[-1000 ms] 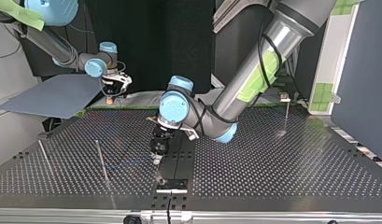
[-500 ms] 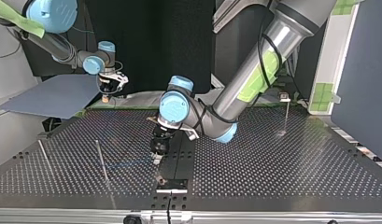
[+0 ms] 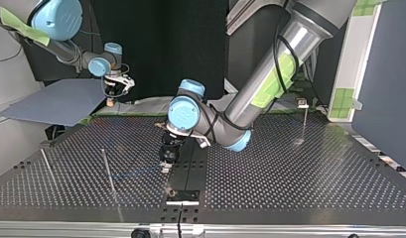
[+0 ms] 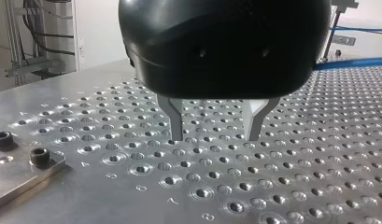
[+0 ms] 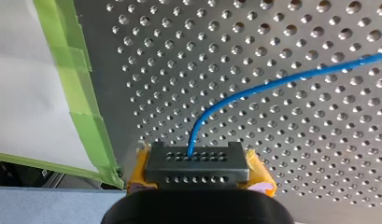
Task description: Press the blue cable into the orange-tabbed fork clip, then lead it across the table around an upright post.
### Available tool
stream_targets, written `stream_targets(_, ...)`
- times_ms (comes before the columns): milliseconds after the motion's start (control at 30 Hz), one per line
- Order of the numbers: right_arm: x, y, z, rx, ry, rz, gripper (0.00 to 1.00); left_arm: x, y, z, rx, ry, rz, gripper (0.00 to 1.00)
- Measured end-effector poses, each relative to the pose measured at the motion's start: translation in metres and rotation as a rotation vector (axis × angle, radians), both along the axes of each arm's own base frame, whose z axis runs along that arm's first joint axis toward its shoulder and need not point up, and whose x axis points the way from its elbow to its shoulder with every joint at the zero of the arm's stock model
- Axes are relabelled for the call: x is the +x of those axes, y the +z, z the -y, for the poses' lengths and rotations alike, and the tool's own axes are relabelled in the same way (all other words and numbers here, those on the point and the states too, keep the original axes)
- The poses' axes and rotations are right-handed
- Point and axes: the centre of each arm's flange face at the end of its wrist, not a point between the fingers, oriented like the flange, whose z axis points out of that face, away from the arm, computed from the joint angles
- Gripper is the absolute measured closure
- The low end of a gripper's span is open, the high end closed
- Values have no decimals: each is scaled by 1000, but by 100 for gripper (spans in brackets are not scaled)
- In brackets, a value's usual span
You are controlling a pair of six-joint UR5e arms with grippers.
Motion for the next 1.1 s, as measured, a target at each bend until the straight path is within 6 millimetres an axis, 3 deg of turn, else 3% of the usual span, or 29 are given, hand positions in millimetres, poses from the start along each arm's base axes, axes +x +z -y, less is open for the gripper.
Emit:
stream_targets(233, -1, -17, -1, 15, -2, 2, 100, 0, 0, 0, 0, 0, -1, 37)
stream_targets(900, -2, -24, 5, 28, -1, 1, 100, -4, -4, -2, 23, -1, -38, 37)
stream_targets(1000, -2, -24, 6, 33, -1, 0, 100, -7, -7, -3, 37, 1, -60, 34)
stream_targets(1033, -2, -24, 6, 34, -1, 0, 100, -8, -7, -3, 41, 2, -66, 27)
stream_targets(1100, -2, -24, 5, 35, -2, 0, 100, -10, -9, -3, 52, -1, -84, 25)
